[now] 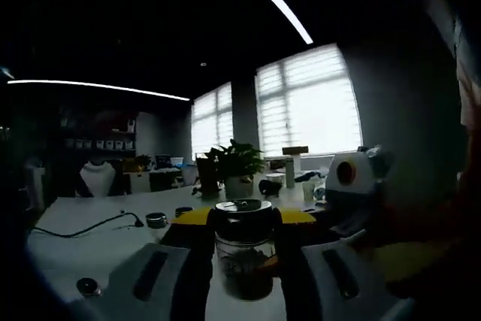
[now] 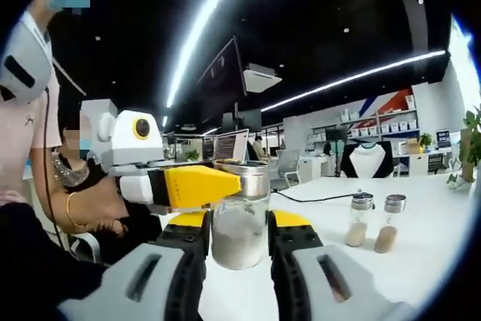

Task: Rotate the seasoning bottle until the label or dispensing opening points toward the visible target arrow and the bottle remains upright within the marked orientation range

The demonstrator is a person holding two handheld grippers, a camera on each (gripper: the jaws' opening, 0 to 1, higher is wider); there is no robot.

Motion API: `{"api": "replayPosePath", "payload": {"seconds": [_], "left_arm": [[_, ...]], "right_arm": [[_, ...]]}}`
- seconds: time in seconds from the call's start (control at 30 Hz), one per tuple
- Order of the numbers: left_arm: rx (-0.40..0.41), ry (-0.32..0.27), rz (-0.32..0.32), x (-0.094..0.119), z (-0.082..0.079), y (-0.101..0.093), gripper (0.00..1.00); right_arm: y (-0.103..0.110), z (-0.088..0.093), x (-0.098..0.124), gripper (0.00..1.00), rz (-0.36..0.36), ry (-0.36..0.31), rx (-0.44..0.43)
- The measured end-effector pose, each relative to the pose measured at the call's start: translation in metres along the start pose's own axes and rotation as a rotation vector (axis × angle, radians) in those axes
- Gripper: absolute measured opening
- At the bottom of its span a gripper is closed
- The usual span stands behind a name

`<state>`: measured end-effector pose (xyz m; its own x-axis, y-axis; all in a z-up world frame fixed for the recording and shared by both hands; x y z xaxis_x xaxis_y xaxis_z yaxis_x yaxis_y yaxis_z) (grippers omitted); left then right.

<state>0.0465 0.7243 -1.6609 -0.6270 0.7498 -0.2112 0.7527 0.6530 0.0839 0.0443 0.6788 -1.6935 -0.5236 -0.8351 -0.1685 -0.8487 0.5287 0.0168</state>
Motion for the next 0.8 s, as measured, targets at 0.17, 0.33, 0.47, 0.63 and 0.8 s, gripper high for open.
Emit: {"api": "replayPosePath", "payload": {"seconds": [0.17,0.33,0.47,0.63,0.8], "left_arm": [[-0.016,0.018,-0.026,-0.004,0.005,0.003,0.32],[0.003,0.023,-0.185,-0.006,0.007,0.014,0.32],[-0.003,0.011,-0.256,-0.006,0.008,0.019,0.32],[0.047,0.022,-0.299,-0.007,0.015,0.023,0.32],[0.036,0.042,-0.3,-0.008,0.019,0.024,0.32]], "right_arm": [[-0.004,0.005,-0.002,0.28,0.069,0.023,0.021],[-0.006,0.007,-0.008,0.28,0.146,0.018,0.037],[-0.009,0.009,-0.012,0.27,0.231,-0.027,-0.008],[-0.01,0.015,-0.016,0.28,0.258,-0.004,0.008],[-0.012,0.018,-0.016,0.28,0.276,0.01,0.011]]}}
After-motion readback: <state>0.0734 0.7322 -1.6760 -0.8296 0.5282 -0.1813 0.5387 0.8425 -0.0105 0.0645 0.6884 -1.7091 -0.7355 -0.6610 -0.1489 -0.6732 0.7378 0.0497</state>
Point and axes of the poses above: the point that each gripper's makers call its tool centre point, and the gripper's own axes: x roughly backward along the fingers, y roughly to its left, z roughly out of its underside, the point moved 4 cm from there along x, roughly backward along the fingers, and after that the axes turned 6 degrees about -y, right-handed, at the moved point
